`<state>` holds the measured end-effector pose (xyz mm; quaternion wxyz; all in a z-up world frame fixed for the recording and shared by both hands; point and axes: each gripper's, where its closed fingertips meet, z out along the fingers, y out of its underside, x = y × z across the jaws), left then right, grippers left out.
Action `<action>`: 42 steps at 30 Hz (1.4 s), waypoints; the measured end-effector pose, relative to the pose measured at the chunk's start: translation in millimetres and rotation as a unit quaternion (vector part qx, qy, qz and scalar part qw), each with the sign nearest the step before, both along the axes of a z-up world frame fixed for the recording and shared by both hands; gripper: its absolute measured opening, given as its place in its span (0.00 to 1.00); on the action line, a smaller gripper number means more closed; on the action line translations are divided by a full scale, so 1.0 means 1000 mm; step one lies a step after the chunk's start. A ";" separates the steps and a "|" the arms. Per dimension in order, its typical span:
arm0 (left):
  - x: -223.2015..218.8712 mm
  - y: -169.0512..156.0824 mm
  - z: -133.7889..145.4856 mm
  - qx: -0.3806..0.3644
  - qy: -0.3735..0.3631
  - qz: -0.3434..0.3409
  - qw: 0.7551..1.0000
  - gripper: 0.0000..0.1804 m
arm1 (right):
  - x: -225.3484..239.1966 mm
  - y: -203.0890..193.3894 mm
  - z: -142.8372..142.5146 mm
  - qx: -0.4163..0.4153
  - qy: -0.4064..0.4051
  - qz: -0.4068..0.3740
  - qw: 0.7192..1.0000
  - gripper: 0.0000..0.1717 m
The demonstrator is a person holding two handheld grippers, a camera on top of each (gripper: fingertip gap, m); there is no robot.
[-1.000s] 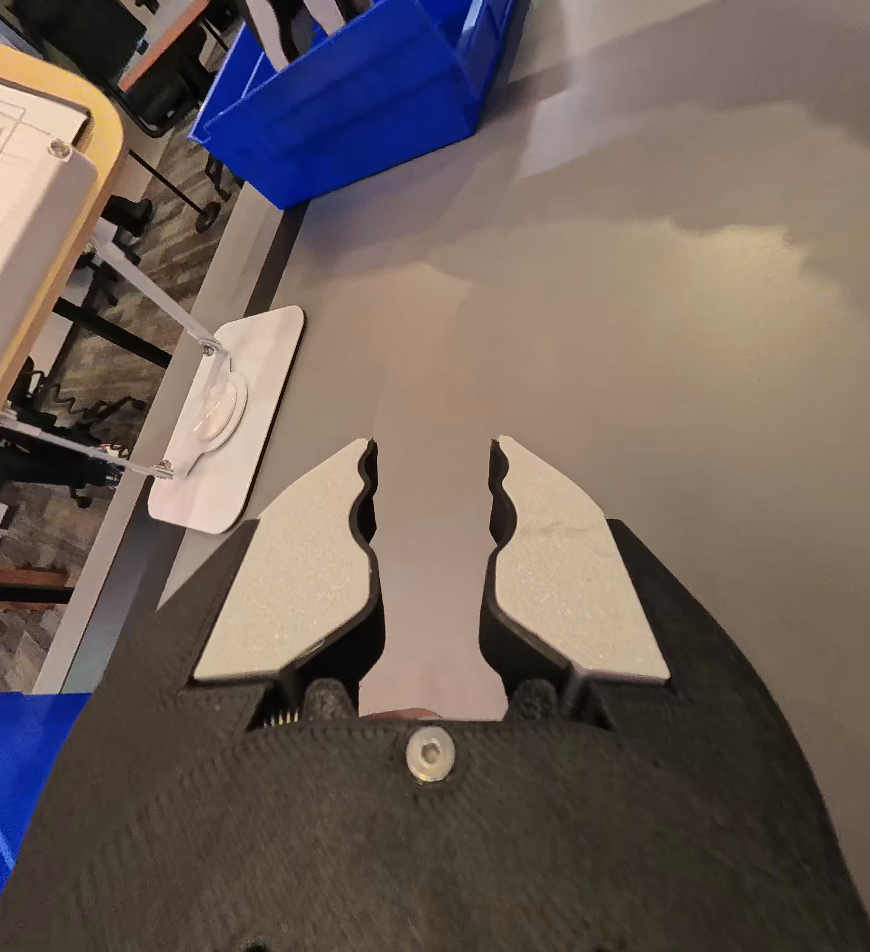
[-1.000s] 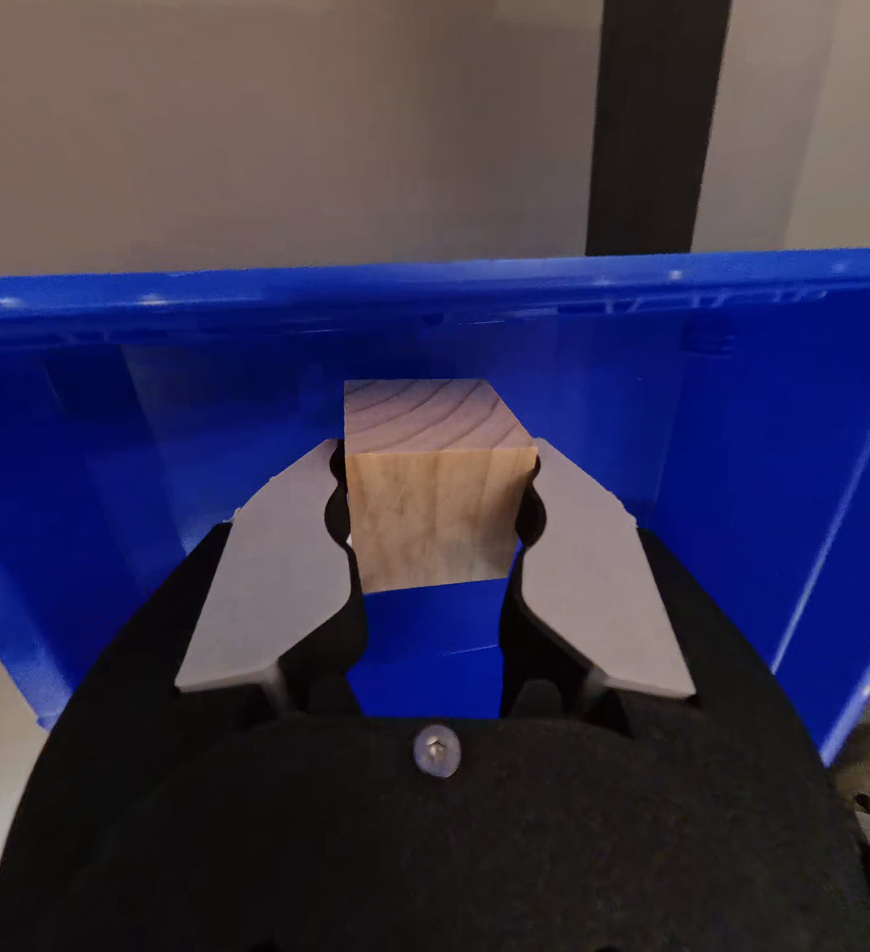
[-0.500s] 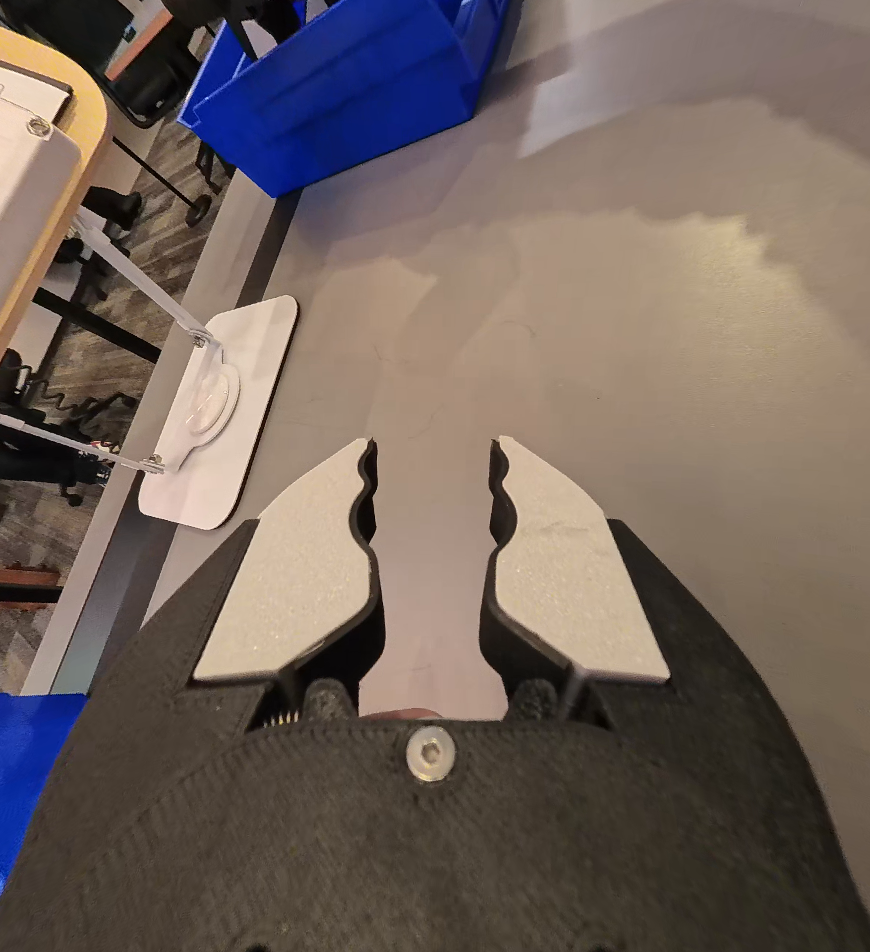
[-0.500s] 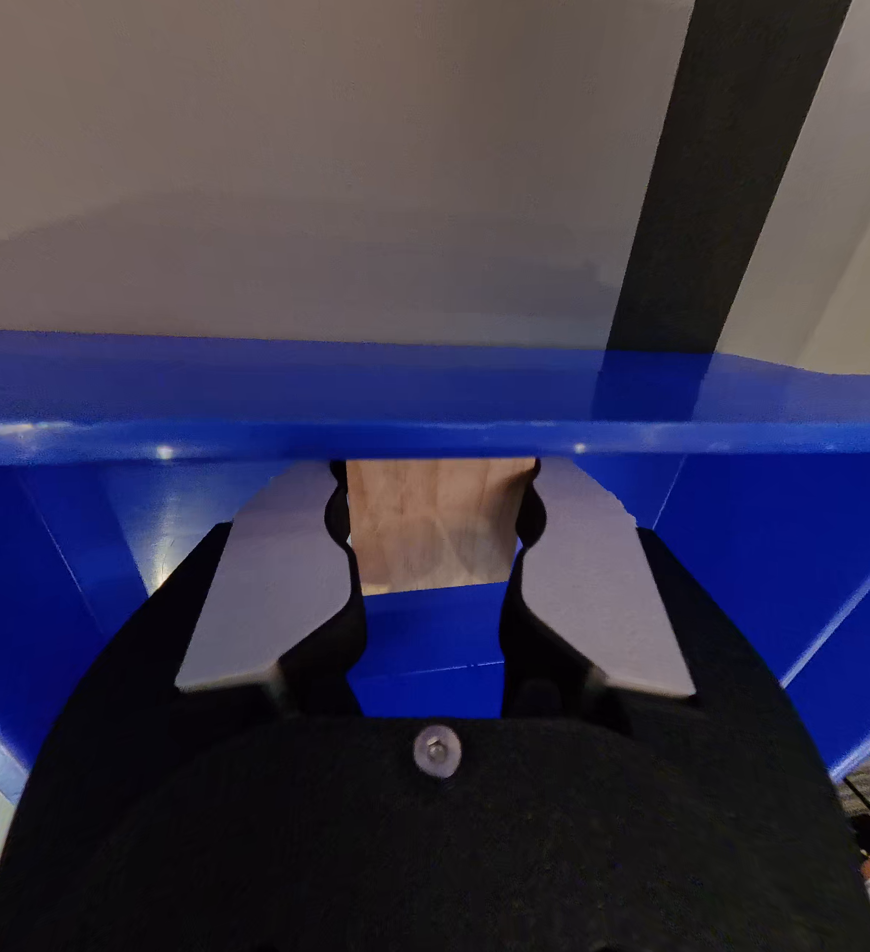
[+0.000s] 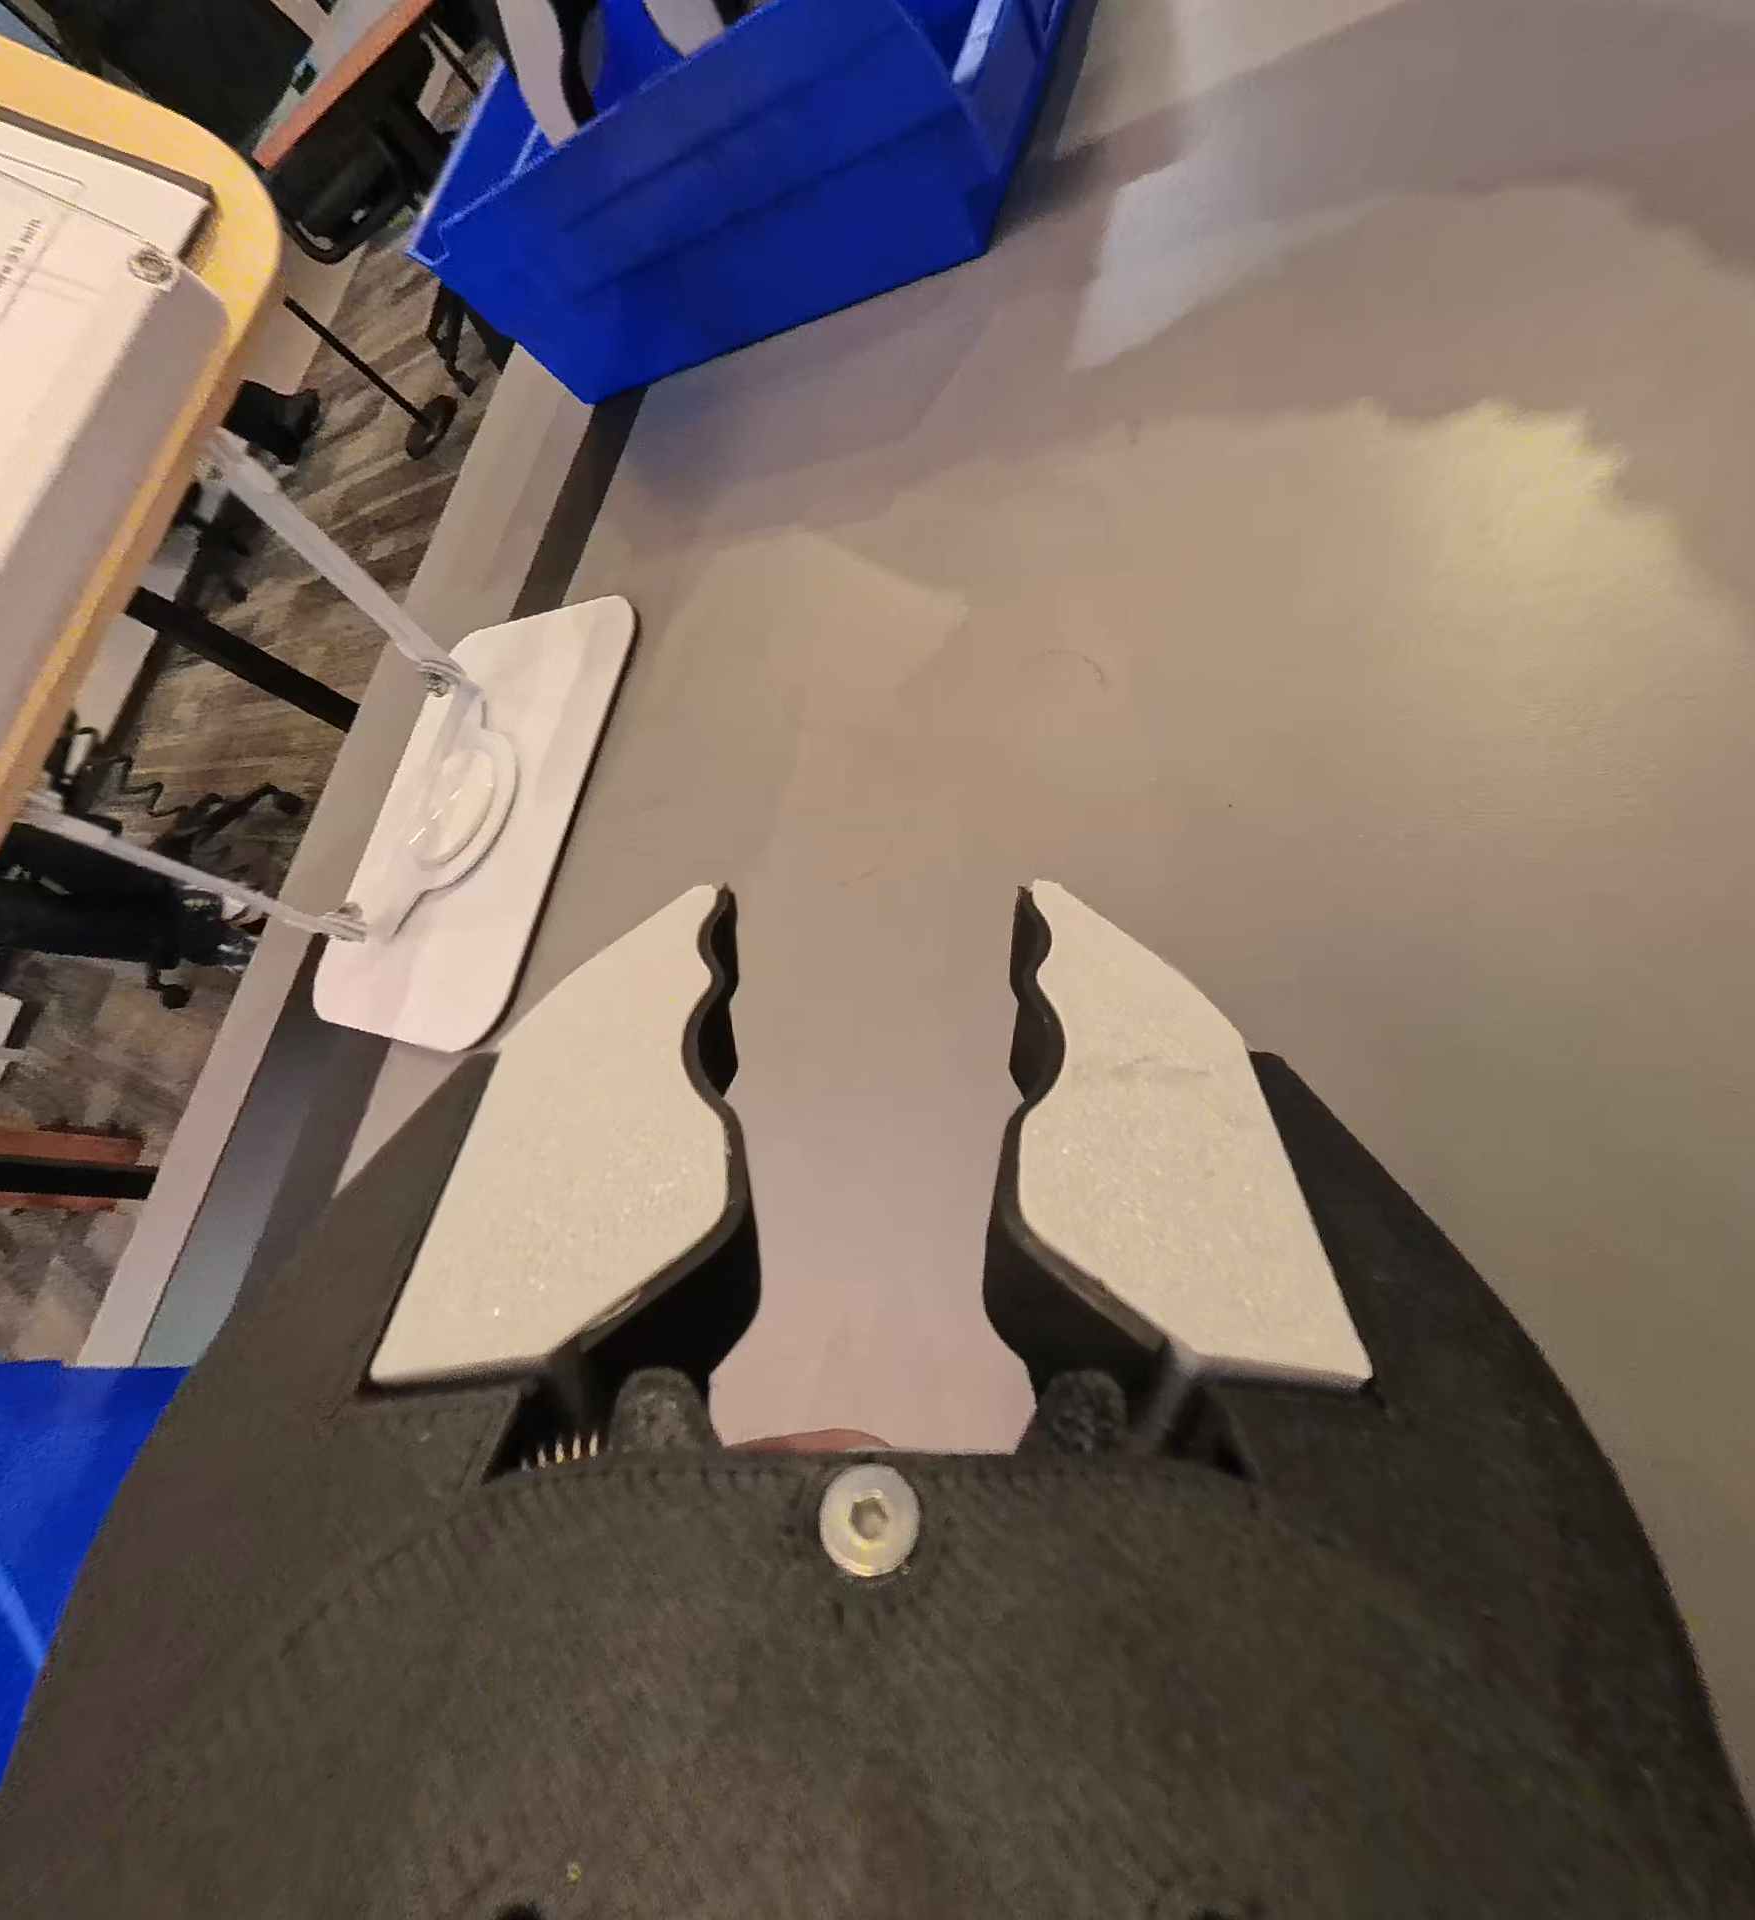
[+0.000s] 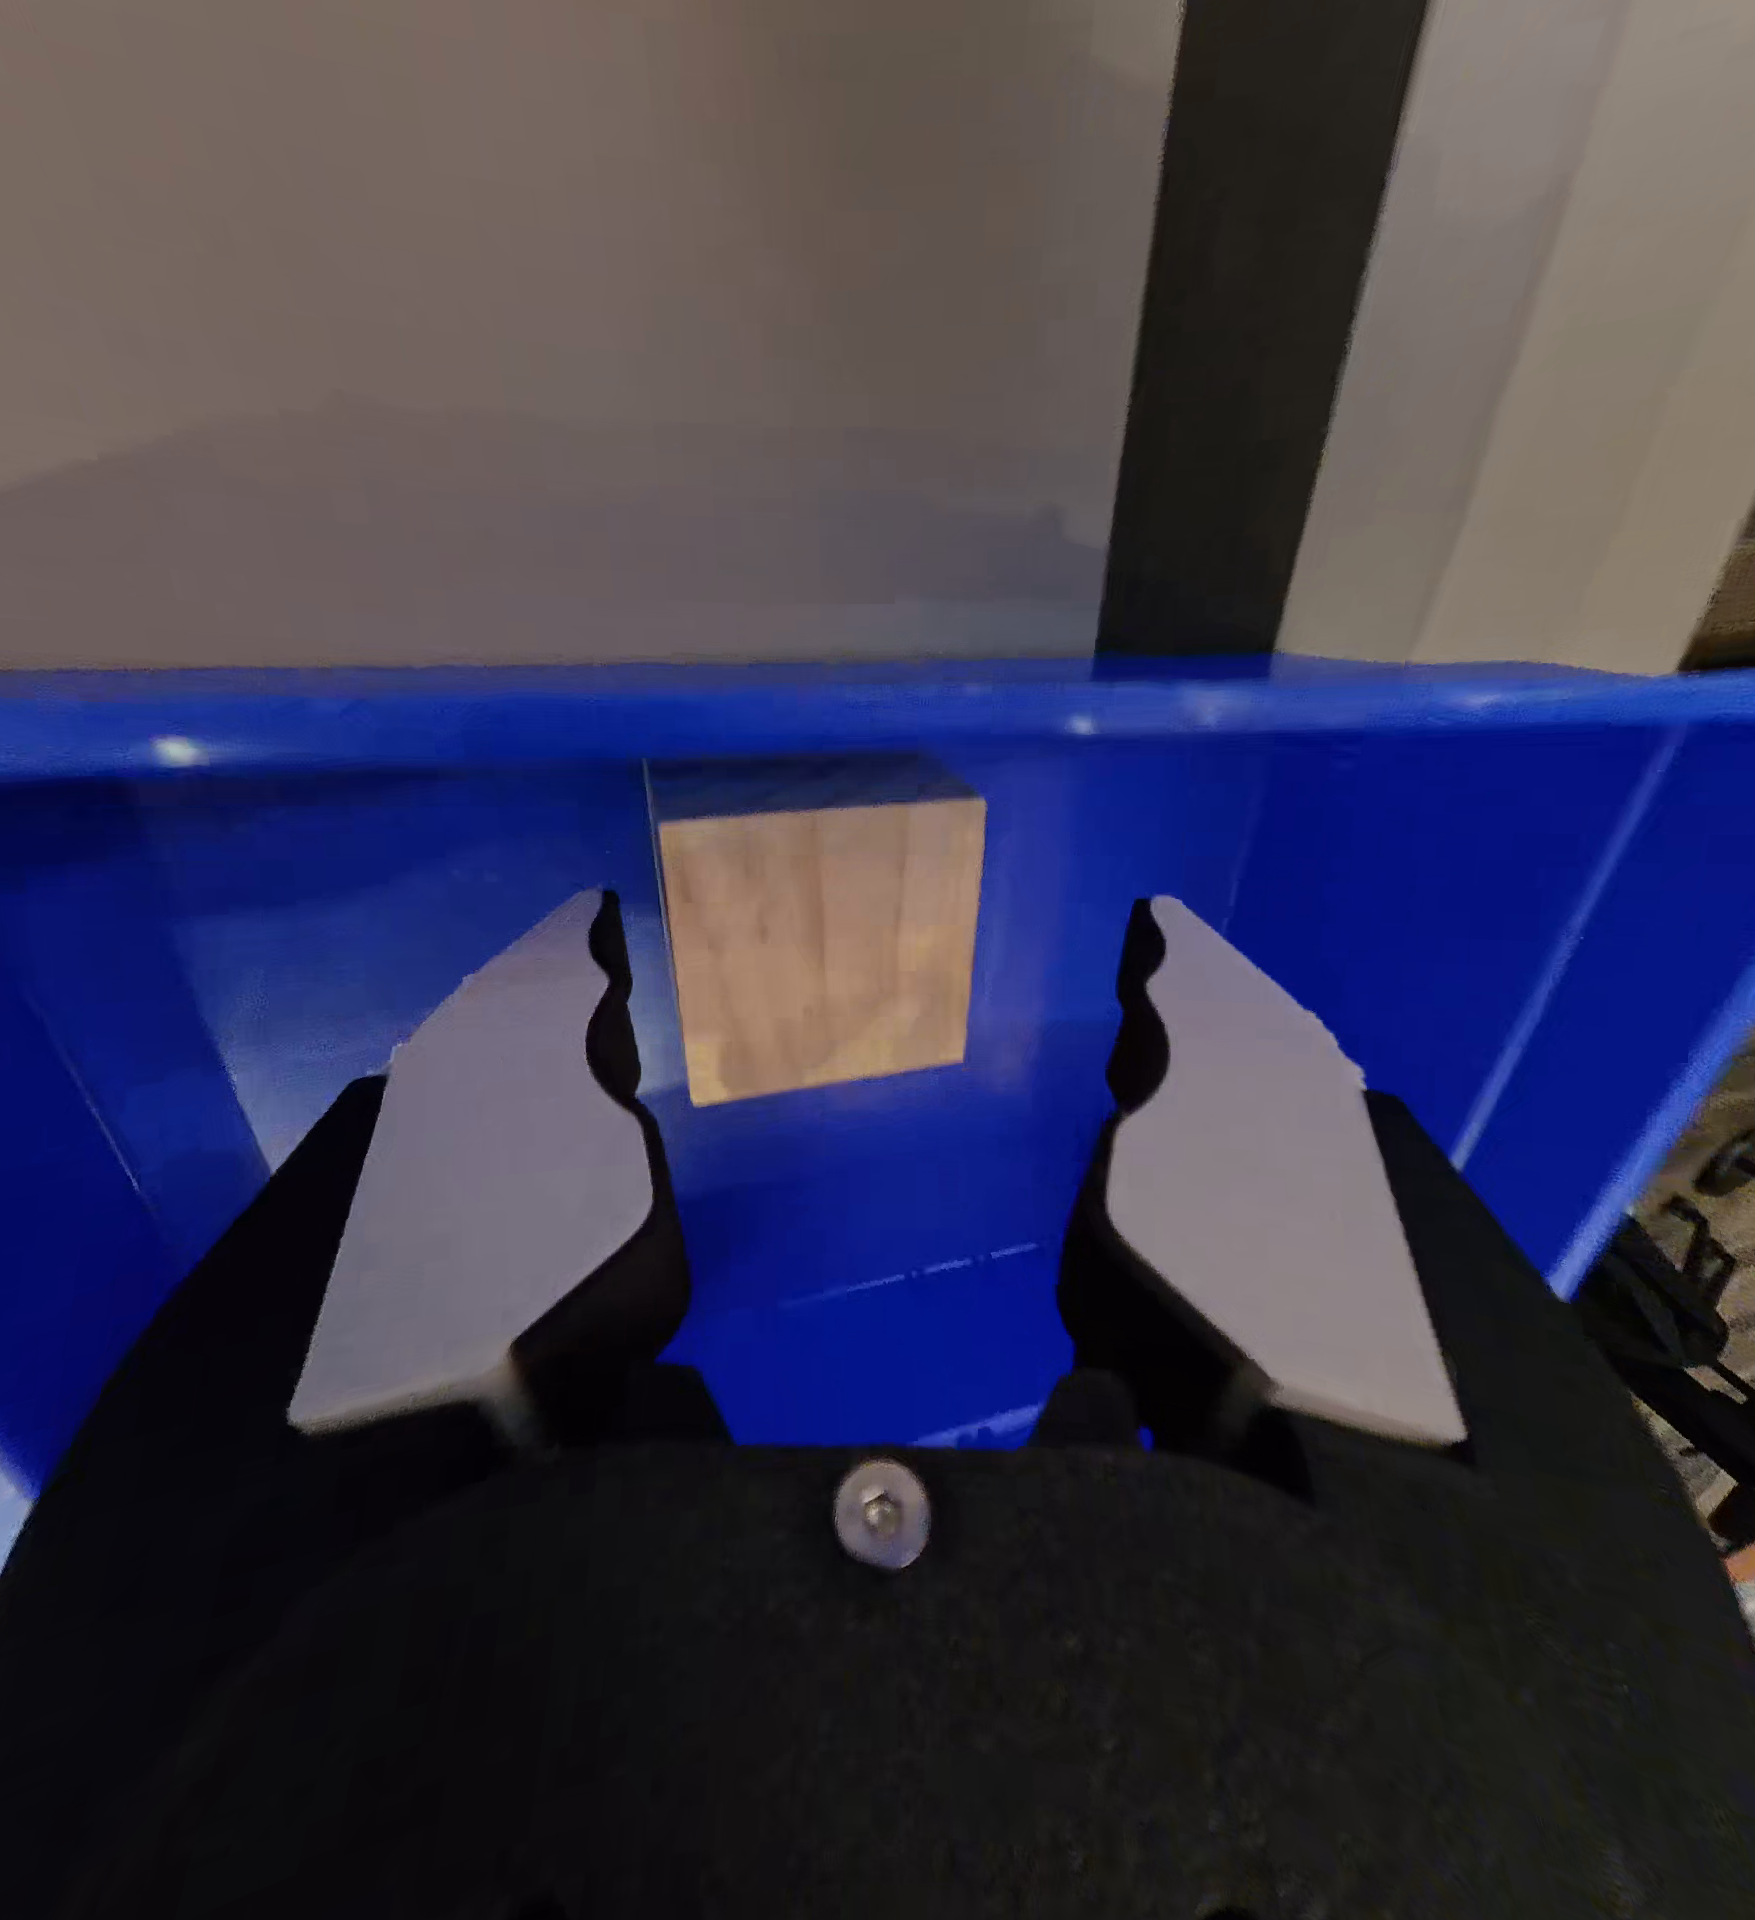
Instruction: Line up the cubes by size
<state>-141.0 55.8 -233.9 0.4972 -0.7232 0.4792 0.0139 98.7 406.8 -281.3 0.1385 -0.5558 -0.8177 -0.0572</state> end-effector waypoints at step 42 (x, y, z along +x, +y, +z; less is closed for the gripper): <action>-0.378 0.078 -0.076 -0.312 0.324 0.154 0.880 0.33 | -0.004 -0.326 0.023 -0.124 0.282 0.023 0.951 0.25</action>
